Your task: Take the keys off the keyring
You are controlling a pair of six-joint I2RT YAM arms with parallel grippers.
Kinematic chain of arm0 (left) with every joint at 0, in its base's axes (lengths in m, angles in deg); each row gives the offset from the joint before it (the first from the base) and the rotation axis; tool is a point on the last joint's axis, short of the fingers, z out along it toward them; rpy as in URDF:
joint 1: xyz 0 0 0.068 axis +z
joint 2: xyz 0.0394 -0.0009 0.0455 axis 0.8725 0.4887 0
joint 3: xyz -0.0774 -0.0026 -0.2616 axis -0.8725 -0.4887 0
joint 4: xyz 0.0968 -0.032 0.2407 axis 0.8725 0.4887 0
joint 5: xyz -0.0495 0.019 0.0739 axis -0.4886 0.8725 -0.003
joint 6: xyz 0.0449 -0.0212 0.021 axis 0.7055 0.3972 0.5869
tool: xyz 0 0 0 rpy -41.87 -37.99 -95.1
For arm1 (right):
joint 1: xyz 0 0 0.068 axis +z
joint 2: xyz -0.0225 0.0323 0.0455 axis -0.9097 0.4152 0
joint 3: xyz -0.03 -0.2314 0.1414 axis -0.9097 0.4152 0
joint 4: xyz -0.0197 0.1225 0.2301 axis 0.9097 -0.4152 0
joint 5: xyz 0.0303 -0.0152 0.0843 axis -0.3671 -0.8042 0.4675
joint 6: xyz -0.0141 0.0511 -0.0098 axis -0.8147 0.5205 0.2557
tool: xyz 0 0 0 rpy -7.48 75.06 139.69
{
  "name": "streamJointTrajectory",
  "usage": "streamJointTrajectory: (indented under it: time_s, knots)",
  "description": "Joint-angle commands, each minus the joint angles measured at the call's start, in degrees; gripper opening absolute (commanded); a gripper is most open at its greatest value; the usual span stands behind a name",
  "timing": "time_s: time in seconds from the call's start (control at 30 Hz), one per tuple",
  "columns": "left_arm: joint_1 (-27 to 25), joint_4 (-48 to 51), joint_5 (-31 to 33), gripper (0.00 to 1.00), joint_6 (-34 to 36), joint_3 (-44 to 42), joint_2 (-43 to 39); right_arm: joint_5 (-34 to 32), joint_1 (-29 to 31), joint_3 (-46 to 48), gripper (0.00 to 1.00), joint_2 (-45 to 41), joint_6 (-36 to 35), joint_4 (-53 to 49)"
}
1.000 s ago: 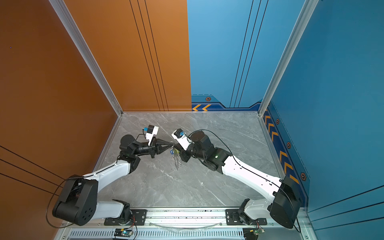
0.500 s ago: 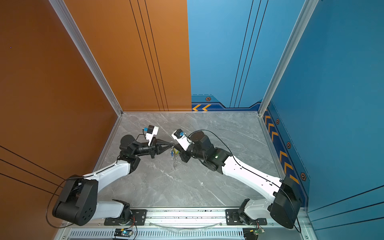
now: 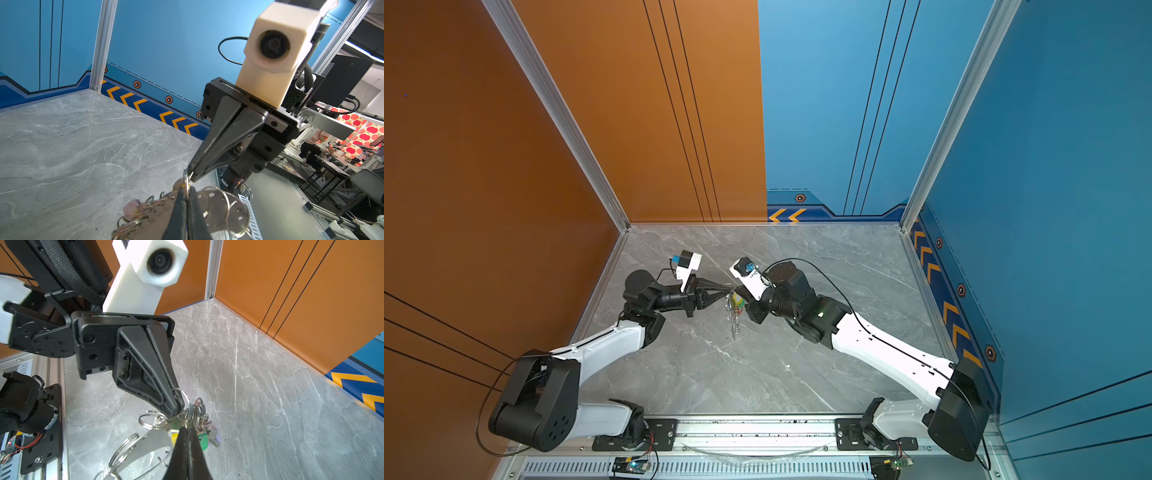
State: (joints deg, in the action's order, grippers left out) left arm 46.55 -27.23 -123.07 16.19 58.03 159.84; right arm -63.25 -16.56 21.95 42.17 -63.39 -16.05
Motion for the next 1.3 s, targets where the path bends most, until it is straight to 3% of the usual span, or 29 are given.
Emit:
streamJointTrajectory:
  time_s: [0.0, 0.9, 1.1, 1.13, 1.27]
  knots:
    - [0.66, -2.37, -0.03, 0.00, -0.50, -0.46, -0.07, -3.93, -0.75, -1.19, 0.00, -2.24, -0.98, -2.43]
    - [0.19, -2.56, -0.25, 0.00, -0.32, -1.52, 2.02, -6.51, -2.76, -2.45, 0.00, -4.42, -2.12, -2.26]
    - [-0.16, -2.54, -0.58, 0.00, -0.53, -1.21, 1.92, -0.66, -3.47, -3.39, 0.00, -2.97, -1.32, -4.02]
    - [-0.13, -2.56, -0.56, 0.00, -0.54, -1.15, 1.90, 1.03, -3.49, -3.47, 0.01, -2.62, -1.29, -4.53]
    - [-0.18, -2.52, -0.76, 0.00, -0.84, -0.91, 1.83, 5.84, -3.47, -3.95, 0.22, -1.46, -1.94, -7.07]
